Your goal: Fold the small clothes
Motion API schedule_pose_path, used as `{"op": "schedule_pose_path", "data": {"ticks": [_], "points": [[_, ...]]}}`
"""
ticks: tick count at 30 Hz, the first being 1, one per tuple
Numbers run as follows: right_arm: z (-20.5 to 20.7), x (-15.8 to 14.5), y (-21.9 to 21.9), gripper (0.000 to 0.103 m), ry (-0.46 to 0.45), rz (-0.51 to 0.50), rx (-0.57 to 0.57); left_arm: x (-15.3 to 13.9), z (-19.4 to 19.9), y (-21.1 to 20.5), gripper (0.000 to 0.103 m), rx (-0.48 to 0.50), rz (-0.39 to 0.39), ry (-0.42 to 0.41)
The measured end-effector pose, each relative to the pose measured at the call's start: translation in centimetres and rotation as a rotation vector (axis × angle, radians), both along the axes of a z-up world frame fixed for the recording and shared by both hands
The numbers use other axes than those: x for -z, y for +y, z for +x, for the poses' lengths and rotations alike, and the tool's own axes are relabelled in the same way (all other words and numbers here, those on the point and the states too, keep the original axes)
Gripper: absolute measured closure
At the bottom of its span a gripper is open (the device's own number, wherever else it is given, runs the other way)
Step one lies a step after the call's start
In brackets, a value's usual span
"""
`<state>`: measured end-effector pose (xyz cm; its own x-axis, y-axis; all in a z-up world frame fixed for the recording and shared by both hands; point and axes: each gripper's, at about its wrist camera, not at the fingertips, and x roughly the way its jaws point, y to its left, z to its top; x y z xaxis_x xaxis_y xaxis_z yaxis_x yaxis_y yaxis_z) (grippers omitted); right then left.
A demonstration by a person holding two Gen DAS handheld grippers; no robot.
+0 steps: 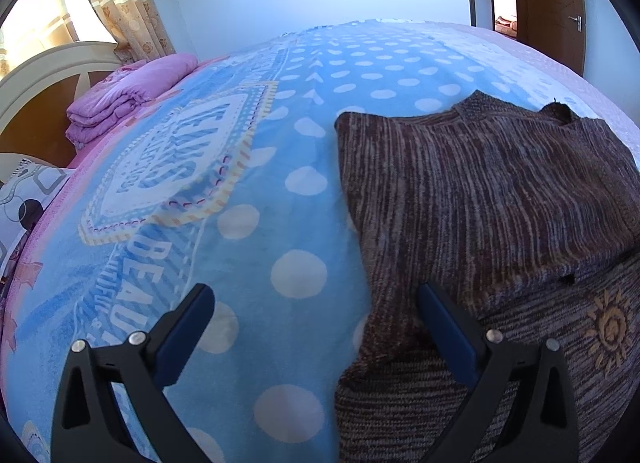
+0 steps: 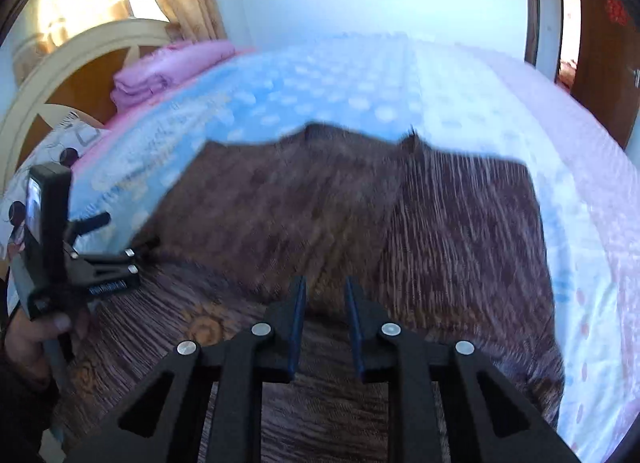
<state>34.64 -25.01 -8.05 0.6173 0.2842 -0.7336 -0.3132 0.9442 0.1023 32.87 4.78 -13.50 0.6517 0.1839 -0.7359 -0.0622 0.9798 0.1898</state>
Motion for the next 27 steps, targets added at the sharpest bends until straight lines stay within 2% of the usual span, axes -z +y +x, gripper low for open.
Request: {"op": "schedule_pose_path", "data": {"ticks": [2,5,7,8,11,13,18,21,24,25,27], "points": [[0.7,0.9,0.1,0.082,0.028,-0.023,0.027,0.0,0.0,0.1,0.000,-0.006,-0.003,0.001],[0.5,1.4,-0.6,0.075,0.034,0.032,0.055,0.1,-0.1,0.7,0.000,-0.029,-0.030,0.013],[0.1,1.4,-0.6,0.056,0.028,0.045,0.053,0.1,-0.1,0.8,0.000,-0.032,-0.039,0.015],[-0.1,1.5,-0.6,0.054,0.027,0.052,0.046,0.0,-0.1,0.7,0.000,-0.032,-0.031,0.010],[-0.6,2.0,-0.4,0.053,0.005,0.026,0.051,-0.6,0.0,0.1,0.001,-0.012,-0.001,0.003],[-0.8,2.4,-0.6,0.053,-0.004,0.052,0.067,-1.4,0.2,-0.1,0.002,-0.009,0.012,-0.022],[-1.3,2.4,-0.2,0.051,-0.029,0.043,0.072,-3.8,2.7,-0.8,0.002,0.011,0.035,-0.067],[-1.1,2.5,-0.4,0.050,-0.023,0.052,0.070,-2.9,4.7,-2.1,0.002,0.037,0.076,-0.034],[-1.2,2.3,-0.5,0.050,-0.026,0.063,0.068,-0.5,5.9,-2.6,0.001,0.027,0.151,0.025],[-1.3,2.1,-0.7,0.050,-0.031,0.071,0.065,-0.2,5.8,-2.4,0.000,0.024,0.159,0.022],[-1.6,1.2,-1.7,0.050,-0.054,0.079,0.071,-0.1,5.5,-1.3,0.000,0.002,0.112,0.019]]}}
